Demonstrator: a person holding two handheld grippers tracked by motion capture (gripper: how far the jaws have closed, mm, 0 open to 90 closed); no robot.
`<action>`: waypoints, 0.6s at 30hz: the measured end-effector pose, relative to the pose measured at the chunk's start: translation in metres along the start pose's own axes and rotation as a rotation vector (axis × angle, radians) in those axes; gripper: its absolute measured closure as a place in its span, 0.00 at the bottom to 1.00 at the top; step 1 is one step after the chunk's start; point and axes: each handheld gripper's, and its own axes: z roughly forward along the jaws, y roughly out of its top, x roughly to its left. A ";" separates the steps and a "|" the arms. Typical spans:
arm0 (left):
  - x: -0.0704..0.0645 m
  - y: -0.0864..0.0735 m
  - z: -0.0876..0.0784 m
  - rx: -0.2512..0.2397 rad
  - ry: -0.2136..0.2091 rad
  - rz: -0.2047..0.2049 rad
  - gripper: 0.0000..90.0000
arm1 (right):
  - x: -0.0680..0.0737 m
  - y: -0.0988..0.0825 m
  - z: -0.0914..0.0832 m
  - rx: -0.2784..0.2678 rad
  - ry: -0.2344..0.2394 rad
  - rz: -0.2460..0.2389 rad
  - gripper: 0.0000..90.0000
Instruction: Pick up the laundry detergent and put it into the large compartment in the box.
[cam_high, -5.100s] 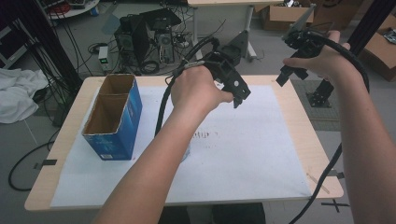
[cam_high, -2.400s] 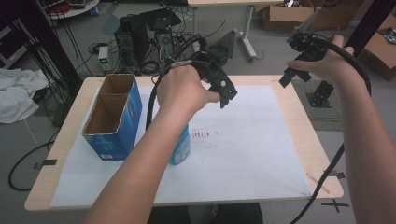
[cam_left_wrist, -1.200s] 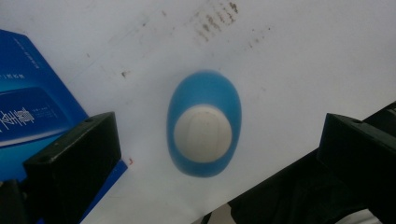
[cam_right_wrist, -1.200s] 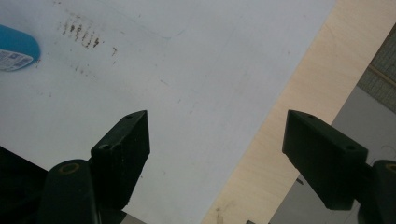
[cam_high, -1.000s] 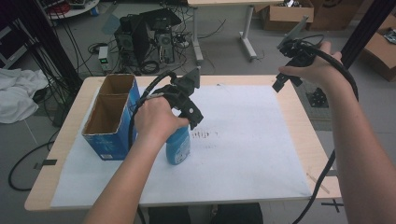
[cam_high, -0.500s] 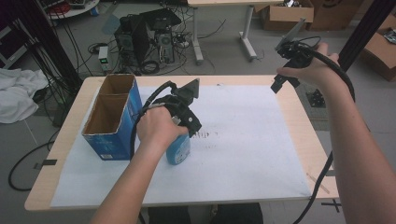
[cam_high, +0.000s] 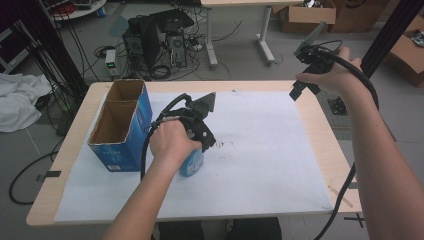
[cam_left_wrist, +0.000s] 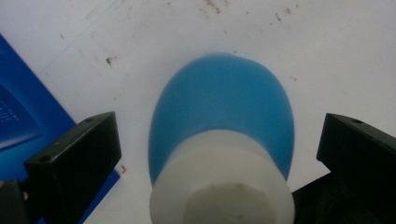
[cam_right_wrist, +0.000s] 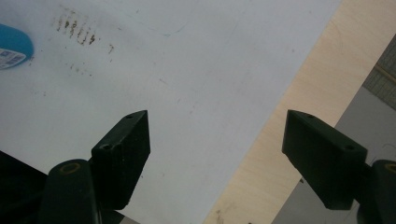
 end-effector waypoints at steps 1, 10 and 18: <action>0.000 0.000 0.000 0.003 -0.004 0.000 0.01 | 0.000 0.000 0.000 0.001 0.000 0.000 0.26; -0.001 0.000 0.005 0.004 -0.008 0.006 0.04 | -0.001 0.000 0.001 0.001 0.001 -0.002 0.26; 0.000 -0.002 0.004 -0.004 -0.015 0.006 0.10 | -0.001 0.001 0.003 0.000 0.001 -0.007 0.26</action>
